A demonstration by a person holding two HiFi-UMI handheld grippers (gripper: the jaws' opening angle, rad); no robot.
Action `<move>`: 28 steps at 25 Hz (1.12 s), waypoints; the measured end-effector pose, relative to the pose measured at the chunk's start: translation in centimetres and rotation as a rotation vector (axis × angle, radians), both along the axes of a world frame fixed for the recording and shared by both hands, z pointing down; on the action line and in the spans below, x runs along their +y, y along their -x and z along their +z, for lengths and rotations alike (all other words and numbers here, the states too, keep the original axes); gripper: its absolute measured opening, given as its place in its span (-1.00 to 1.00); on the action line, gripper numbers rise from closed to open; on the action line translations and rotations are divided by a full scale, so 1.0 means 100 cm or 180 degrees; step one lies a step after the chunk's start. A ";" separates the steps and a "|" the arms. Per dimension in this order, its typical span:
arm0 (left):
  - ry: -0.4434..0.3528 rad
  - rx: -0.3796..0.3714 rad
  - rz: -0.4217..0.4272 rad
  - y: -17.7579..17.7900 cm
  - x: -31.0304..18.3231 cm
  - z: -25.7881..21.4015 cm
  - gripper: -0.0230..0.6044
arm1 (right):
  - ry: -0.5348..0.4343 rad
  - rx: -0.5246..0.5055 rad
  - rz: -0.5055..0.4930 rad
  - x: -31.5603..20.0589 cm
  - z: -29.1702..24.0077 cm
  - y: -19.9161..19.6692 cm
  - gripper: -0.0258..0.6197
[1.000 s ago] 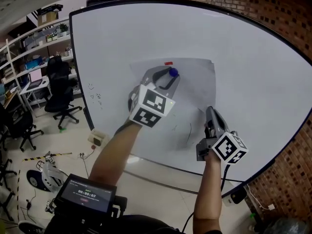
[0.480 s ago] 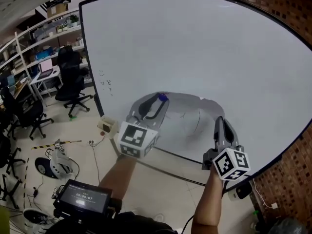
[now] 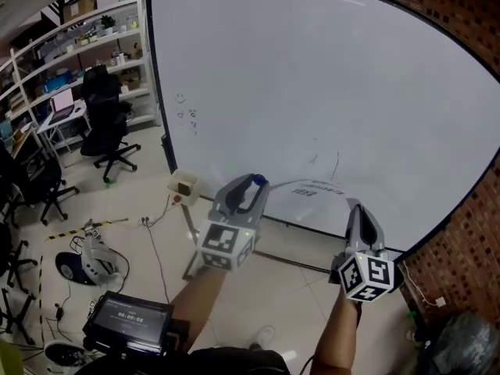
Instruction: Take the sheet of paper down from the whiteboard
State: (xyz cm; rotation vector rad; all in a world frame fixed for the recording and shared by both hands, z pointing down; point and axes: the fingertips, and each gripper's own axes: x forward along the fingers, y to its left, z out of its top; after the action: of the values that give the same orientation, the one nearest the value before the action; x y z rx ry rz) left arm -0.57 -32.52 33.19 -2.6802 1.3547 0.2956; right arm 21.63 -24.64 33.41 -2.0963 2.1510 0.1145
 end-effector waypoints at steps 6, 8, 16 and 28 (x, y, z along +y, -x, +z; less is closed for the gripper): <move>0.0183 0.0025 0.0087 0.041 0.039 0.037 -0.54 | 0.0197 0.0217 0.0330 0.049 0.034 0.038 -0.88; 0.0228 0.0042 0.0113 0.048 0.051 0.041 -0.54 | 0.0245 0.0236 0.0380 0.064 0.038 0.045 -0.88; 0.0296 0.0000 0.0120 0.054 0.080 0.054 -0.54 | 0.0300 0.0275 0.0481 0.097 0.050 0.053 -0.88; 0.0351 -0.0048 0.0004 0.018 0.102 0.058 -0.54 | 0.0304 0.0371 0.0378 0.102 0.048 0.045 -0.88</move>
State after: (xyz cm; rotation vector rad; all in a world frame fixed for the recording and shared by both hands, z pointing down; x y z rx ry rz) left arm -2.38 -22.36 38.97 -2.7660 1.4046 0.2062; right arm 17.17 -14.47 38.20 -2.3259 2.1340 0.1527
